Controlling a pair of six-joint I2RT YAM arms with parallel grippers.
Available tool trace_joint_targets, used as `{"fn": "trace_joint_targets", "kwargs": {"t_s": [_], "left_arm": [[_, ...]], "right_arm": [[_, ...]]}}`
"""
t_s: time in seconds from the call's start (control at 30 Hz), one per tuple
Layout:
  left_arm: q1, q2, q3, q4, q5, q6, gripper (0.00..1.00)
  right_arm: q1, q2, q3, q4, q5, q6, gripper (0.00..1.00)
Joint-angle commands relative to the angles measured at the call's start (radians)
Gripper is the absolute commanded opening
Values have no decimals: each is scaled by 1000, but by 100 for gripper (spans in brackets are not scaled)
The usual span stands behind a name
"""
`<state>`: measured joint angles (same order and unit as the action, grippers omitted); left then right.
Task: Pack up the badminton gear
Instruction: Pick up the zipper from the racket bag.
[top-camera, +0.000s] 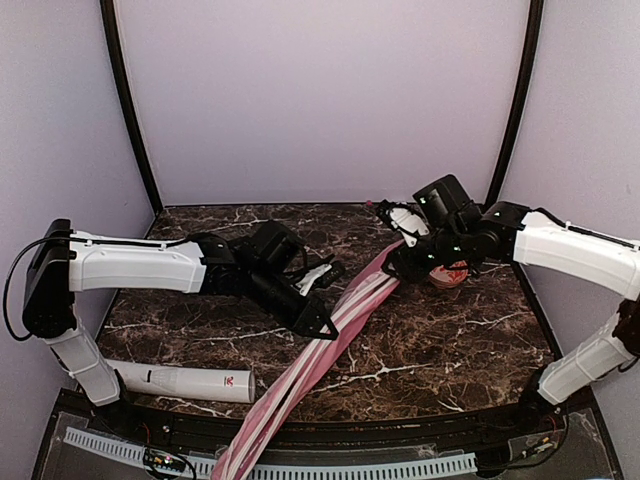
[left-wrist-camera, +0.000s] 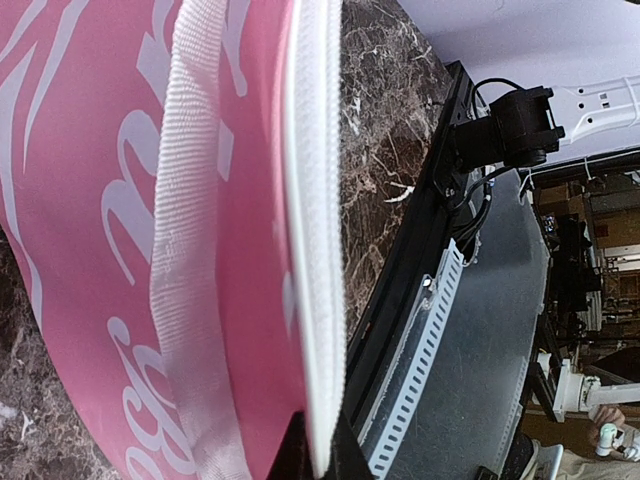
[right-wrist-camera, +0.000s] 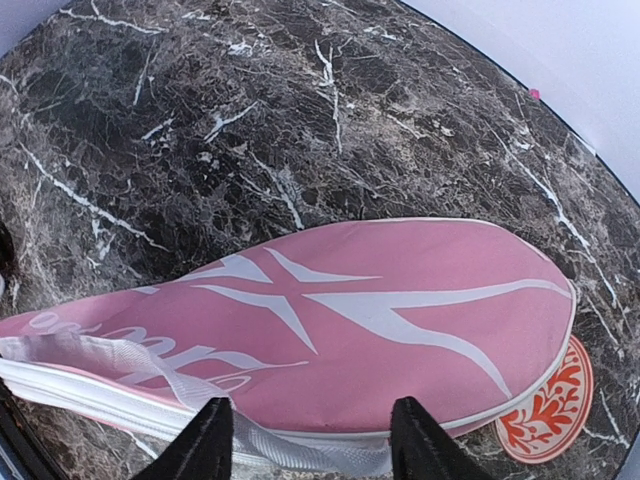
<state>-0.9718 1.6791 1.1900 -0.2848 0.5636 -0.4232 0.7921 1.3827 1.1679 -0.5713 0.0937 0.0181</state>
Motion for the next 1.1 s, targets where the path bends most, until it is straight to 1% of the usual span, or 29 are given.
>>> {"fn": "trace_joint_targets", "kwargs": {"t_s": [0.0,0.07,0.1,0.13,0.23,0.27,0.33,0.43,0.53,0.57,0.63,0.73,0.83,0.87,0.93,1.07], "left_arm": [[-5,-58,-5,15,29,-3,0],[-5,-55,-7,14,34,-2,0],[-5,-53,-6,15,35,-2,0],[-5,-53,-7,13,37,-2,0],[-5,-51,-10,12,43,2,0],[-5,-50,-10,13,44,3,0],[-5,-46,-11,13,48,3,0],[-5,-46,-10,16,46,2,0],[-5,-52,-10,26,36,-7,0],[-5,-53,-10,30,28,-11,0],[-5,-60,-12,38,14,-24,0],[-5,-68,-19,58,5,-48,0],[-5,-77,-29,79,-12,-77,0],[-5,-80,-32,86,-21,-86,0],[-5,-86,-41,105,-37,-106,0],[-5,-100,-59,152,-52,-147,0]], "right_arm": [[4,-1,32,30,19,-29,46],[4,-3,26,43,44,-28,35],[5,-4,21,61,62,-25,27],[5,-4,18,74,84,-16,22],[4,11,27,96,129,22,10],[4,19,33,101,140,34,7],[5,38,42,112,168,68,5],[-1,79,65,106,241,138,5],[-15,96,89,77,268,218,11],[-24,86,89,77,239,241,17],[-44,52,88,87,149,278,27],[-70,-17,83,106,19,335,46],[-97,-82,64,106,-60,398,64],[-106,-106,40,119,-79,424,67],[-125,-163,-40,170,-120,484,72],[-165,-283,-247,322,-184,620,74]]}}
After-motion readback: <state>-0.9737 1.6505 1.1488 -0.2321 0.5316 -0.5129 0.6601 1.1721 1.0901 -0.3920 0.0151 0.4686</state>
